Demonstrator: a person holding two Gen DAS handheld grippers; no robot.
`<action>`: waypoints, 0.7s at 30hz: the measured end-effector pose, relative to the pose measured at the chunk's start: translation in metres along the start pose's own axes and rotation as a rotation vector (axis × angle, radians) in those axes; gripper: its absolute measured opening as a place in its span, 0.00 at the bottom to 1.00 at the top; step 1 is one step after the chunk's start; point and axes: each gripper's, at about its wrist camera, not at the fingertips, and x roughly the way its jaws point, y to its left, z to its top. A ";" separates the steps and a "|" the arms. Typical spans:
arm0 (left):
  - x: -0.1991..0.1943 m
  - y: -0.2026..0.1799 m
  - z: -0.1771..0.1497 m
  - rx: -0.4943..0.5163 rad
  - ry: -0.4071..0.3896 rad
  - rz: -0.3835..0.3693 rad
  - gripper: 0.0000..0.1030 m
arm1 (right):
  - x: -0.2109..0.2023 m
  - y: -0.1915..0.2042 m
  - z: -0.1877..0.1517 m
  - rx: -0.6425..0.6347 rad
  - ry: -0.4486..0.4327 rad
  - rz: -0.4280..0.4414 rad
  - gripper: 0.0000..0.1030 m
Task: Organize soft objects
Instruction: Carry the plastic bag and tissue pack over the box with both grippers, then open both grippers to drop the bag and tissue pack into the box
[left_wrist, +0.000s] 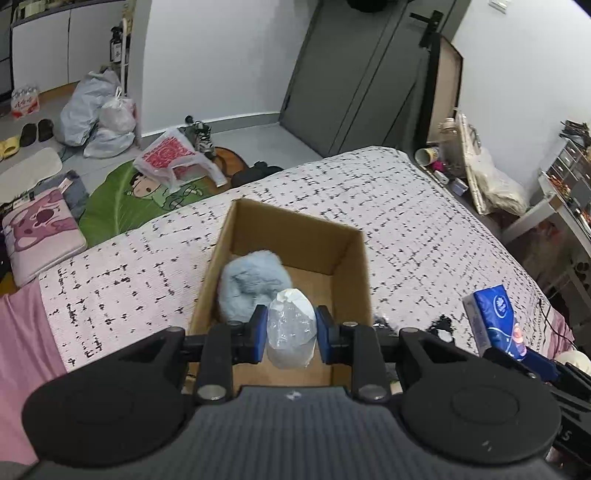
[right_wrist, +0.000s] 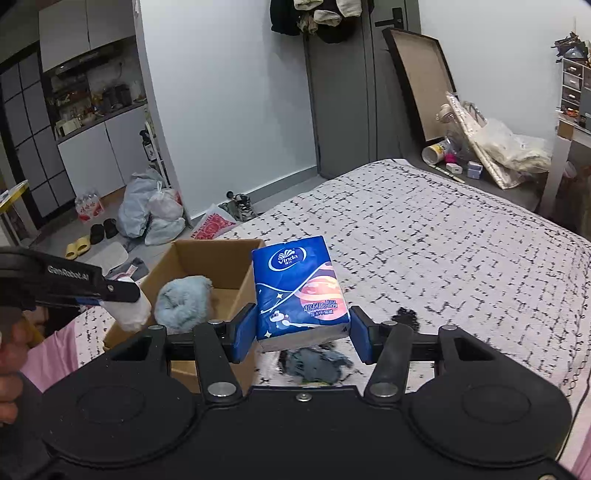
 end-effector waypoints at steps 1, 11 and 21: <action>0.002 0.002 0.000 -0.004 0.005 0.004 0.26 | 0.002 0.002 0.000 0.003 0.003 0.001 0.50; 0.020 0.029 -0.004 -0.060 0.058 0.016 0.26 | 0.017 0.025 0.004 0.006 0.001 -0.008 0.50; 0.027 0.038 -0.006 -0.094 0.051 0.025 0.29 | 0.033 0.045 0.000 0.041 0.023 0.011 0.50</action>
